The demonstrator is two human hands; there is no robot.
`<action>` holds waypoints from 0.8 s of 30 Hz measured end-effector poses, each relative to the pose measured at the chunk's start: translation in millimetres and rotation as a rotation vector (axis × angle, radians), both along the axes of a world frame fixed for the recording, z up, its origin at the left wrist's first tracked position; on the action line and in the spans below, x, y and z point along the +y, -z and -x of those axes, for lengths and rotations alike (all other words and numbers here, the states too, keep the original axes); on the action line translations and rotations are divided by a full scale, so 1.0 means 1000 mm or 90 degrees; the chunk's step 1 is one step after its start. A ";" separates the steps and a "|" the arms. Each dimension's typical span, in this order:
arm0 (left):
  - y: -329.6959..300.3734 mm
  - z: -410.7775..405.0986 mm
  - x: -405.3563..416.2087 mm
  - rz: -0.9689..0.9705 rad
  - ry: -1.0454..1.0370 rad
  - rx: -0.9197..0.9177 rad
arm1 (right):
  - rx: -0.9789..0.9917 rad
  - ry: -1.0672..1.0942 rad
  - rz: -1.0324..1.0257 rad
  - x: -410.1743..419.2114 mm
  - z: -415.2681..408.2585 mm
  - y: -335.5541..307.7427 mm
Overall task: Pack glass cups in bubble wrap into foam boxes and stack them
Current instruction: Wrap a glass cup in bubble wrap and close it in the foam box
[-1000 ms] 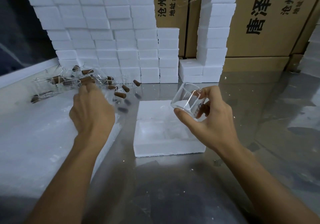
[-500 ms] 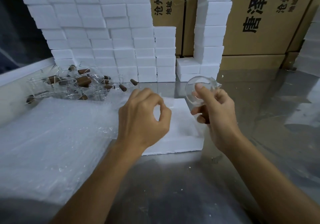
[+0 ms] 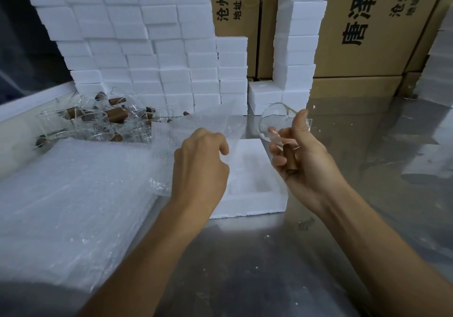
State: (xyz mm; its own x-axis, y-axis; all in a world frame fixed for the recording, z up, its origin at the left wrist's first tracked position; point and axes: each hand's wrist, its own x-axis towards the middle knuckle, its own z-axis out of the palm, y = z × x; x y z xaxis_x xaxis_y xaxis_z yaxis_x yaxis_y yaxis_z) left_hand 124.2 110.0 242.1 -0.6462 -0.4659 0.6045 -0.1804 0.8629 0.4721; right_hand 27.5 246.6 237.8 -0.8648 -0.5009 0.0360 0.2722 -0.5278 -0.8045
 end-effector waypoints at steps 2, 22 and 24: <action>0.002 0.000 0.001 -0.024 -0.020 -0.020 | -0.050 -0.047 0.050 0.001 -0.001 -0.001; 0.007 0.002 0.002 -0.130 0.019 0.002 | 0.015 -0.222 0.015 -0.014 -0.018 0.007; 0.007 0.003 0.002 -0.109 0.063 0.026 | -0.001 -0.205 -0.011 -0.016 -0.018 0.008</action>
